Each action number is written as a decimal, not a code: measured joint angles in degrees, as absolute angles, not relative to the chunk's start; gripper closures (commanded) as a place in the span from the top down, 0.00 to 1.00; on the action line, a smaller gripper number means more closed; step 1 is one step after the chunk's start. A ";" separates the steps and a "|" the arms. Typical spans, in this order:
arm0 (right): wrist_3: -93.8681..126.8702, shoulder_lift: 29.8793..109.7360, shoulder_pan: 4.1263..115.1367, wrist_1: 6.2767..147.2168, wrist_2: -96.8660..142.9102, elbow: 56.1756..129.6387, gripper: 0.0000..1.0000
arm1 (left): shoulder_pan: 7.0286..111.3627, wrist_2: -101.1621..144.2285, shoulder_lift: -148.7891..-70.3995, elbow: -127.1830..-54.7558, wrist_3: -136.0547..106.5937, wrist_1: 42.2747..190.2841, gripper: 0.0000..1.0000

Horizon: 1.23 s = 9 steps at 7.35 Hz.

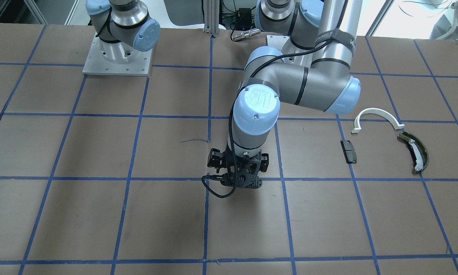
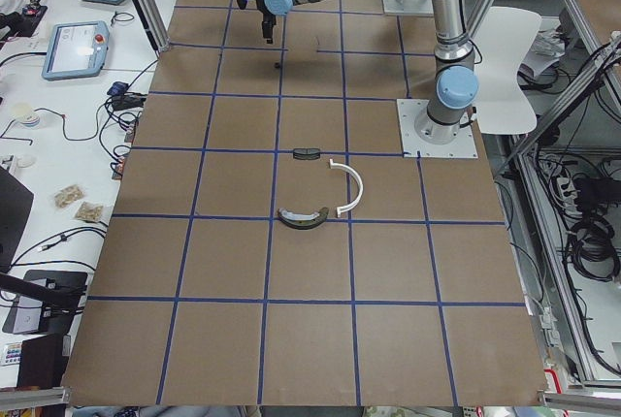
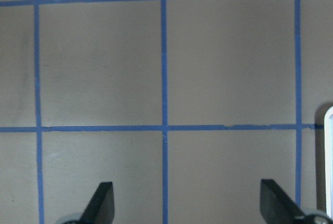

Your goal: Place bearing gear from tray to pile

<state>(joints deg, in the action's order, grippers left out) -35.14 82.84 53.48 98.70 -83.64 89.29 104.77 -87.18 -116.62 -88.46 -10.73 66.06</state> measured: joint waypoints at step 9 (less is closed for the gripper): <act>-84.25 65.56 37.12 117.83 -86.10 90.14 1.00 | 104.68 -89.51 -121.70 -98.03 -12.60 51.78 0.11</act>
<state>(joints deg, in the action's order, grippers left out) -84.25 65.56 37.12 117.83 -86.10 90.14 104.68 -89.51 -121.70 -98.03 -12.60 51.78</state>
